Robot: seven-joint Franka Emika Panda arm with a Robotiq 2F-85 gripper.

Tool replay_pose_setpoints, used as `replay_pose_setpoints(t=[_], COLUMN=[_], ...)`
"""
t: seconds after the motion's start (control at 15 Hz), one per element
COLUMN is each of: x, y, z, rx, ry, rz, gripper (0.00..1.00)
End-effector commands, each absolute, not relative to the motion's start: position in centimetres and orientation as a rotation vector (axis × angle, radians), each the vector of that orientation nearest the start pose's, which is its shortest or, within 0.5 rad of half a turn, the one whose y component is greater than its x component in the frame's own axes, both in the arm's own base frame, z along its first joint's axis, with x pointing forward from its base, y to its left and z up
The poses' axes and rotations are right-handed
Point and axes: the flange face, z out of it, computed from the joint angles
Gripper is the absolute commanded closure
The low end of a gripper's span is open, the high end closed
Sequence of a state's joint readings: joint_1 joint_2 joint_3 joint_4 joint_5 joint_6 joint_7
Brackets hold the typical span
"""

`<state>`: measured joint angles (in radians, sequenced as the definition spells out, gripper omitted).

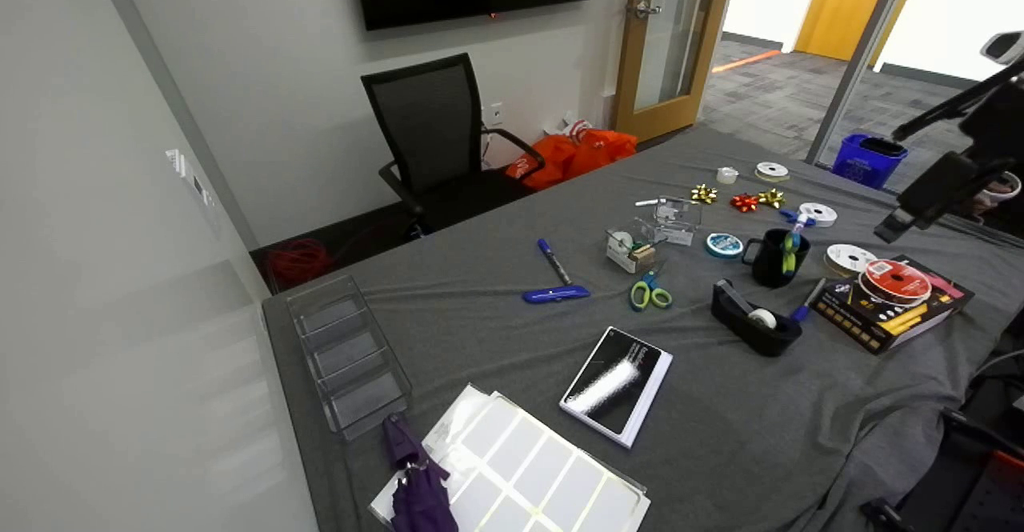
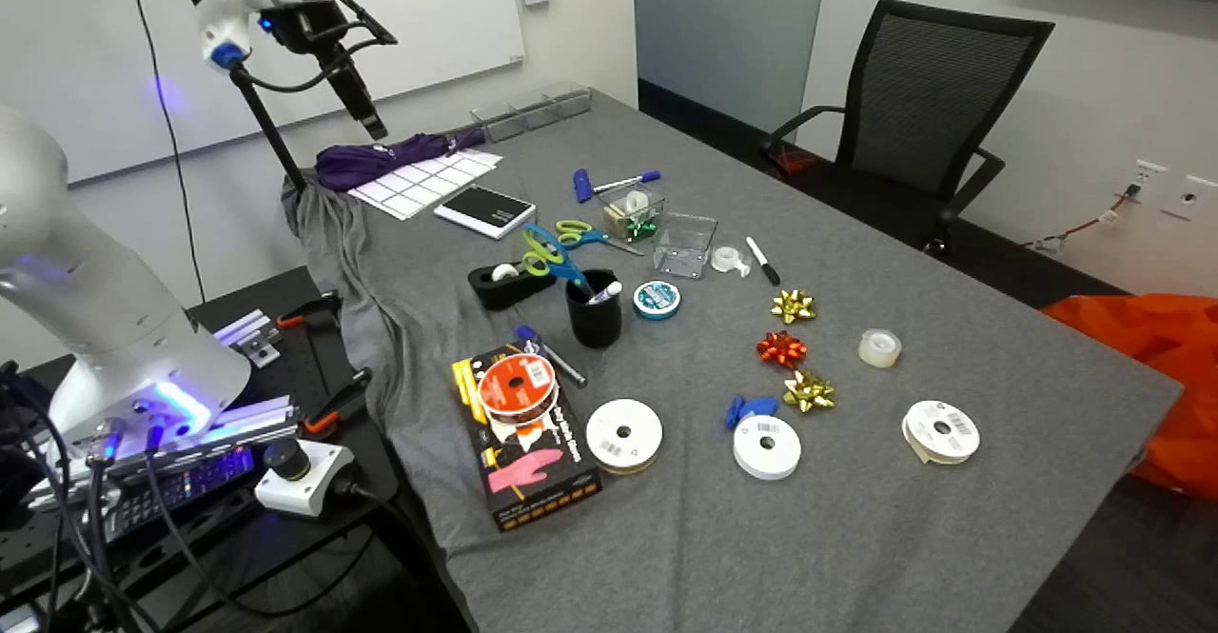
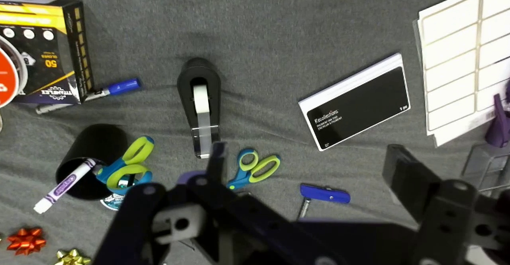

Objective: Move the tape dispenser to the left

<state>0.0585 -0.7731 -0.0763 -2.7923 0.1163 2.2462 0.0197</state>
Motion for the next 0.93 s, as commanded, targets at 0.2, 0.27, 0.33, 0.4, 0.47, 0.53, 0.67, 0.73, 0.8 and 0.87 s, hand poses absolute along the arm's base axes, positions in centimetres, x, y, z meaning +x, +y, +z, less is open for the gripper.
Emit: replay_pose_setpoints(t=[0.2,0.27,0.33,0.4,0.47,0.53,0.67,0.73,0.8,0.87], x=[35.2,35.3,35.3,35.3,35.5,36.3,37.1,37.5,37.9,38.2], y=[0.6,0.7,0.6,0.6,0.6,0.6,0.2,0.1,-0.2,-0.4], z=[41.2,41.0,41.1,41.1,40.8,39.5,37.2,36.1,34.3,33.0], rx=[-3.012,-3.014,-3.014,-3.014,-3.021,-3.034,-3.045,-3.045,-3.05,-3.055], ry=[0.145,0.145,0.146,0.147,0.144,0.13,0.121,0.125,0.127,0.124], rz=[-0.322,-0.318,-0.32,-0.322,-0.32,-0.319,-0.281,-0.269,-0.246,-0.229], gripper=[0.0,0.0,0.0,0.0,0.0,0.0,0.0,0.0,0.0,0.0])
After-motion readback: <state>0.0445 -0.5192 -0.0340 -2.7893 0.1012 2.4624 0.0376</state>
